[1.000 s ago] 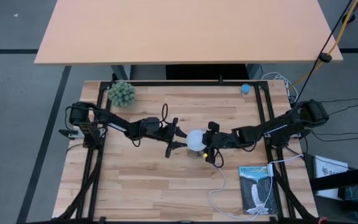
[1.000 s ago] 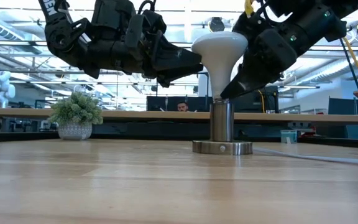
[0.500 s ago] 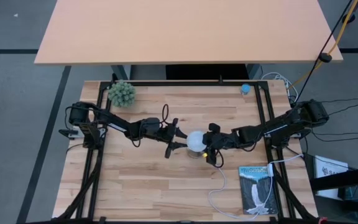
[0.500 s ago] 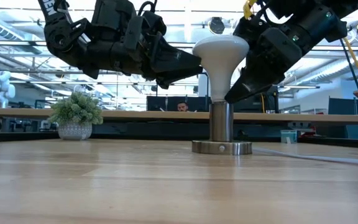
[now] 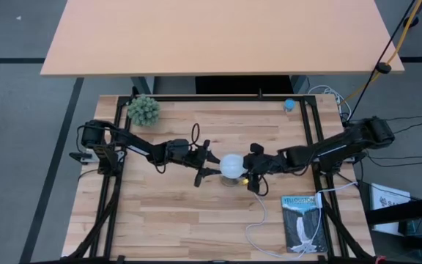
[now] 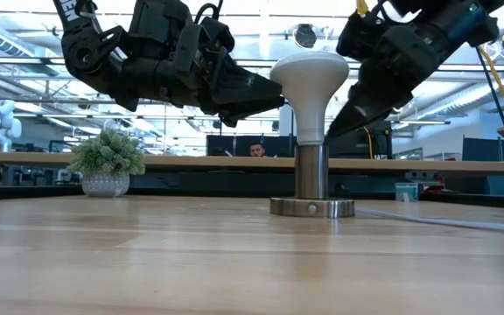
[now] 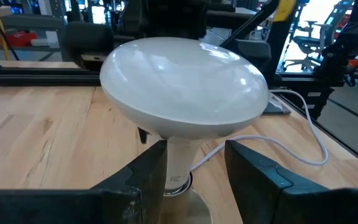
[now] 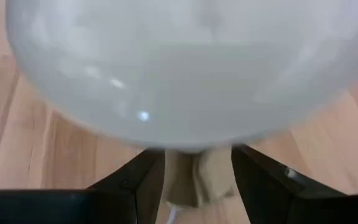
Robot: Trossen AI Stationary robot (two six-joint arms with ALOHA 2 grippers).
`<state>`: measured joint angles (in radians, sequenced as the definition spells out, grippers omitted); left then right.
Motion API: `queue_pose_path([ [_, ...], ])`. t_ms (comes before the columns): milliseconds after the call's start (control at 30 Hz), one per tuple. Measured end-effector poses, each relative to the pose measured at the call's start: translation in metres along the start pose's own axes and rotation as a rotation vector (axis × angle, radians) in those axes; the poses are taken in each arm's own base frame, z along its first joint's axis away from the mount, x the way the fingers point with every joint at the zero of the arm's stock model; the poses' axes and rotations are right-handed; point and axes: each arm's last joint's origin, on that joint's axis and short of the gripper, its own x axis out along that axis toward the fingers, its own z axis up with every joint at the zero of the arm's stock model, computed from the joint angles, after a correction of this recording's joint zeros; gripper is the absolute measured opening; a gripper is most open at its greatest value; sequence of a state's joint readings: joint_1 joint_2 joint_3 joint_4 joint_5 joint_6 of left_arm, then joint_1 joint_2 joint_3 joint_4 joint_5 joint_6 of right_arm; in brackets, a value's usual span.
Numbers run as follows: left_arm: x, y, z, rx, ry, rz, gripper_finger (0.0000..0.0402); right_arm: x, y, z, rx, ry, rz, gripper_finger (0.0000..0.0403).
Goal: Screw lightbulb
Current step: Insert the light bulb into the lamp
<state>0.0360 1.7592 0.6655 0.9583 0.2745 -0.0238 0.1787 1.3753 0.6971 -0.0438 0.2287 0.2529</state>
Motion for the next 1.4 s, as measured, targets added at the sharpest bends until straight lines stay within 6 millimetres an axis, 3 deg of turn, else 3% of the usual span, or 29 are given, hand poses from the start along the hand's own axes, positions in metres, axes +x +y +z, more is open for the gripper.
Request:
queue_pose_path([
  [333, 0.000, 0.000, 0.000, 0.000, 0.000, 0.000, 0.0165, -0.027, -0.011, -0.019, 0.202, 0.212, -0.087, 0.0172],
  [433, 0.000, 0.000, 0.000, 0.000, 0.001, 0.000, 0.0165, -0.029, -0.010, -0.029, 0.234, 0.289, -0.122, 0.0139],
  [533, 0.000, 0.000, 0.000, 0.001, 0.001, 0.001, 0.0165, -0.026, -0.002, -0.045, 0.240, 0.302, -0.106, 0.0071],
  [633, 0.000, 0.000, 0.000, 0.001, 0.001, 0.000, 0.0165, -0.018, 0.008, -0.062, 0.242, 0.166, -0.055, 0.0012],
  [767, 0.000, 0.000, 0.000, 0.001, 0.001, 0.001, 0.0165, -0.013, 0.013, -0.080, 0.272, -0.146, 0.037, 0.0021],
  [900, 0.000, 0.000, 0.000, 0.001, 0.001, 0.001, 0.0165, -0.020, 0.003, -0.088, 0.346, -0.433, 0.057, 0.0020],
  [1133, 0.000, 0.000, 0.000, 0.003, 0.001, 0.001, 0.0165, -0.018, -0.002, -0.097, 0.411, -0.426, 0.024, 0.0009],
  [1400, 0.000, 0.000, 0.000, 0.003, 0.004, 0.001, 0.0165, -0.014, 0.007, -0.079, 0.372, -0.449, 0.023, 0.0007],
])
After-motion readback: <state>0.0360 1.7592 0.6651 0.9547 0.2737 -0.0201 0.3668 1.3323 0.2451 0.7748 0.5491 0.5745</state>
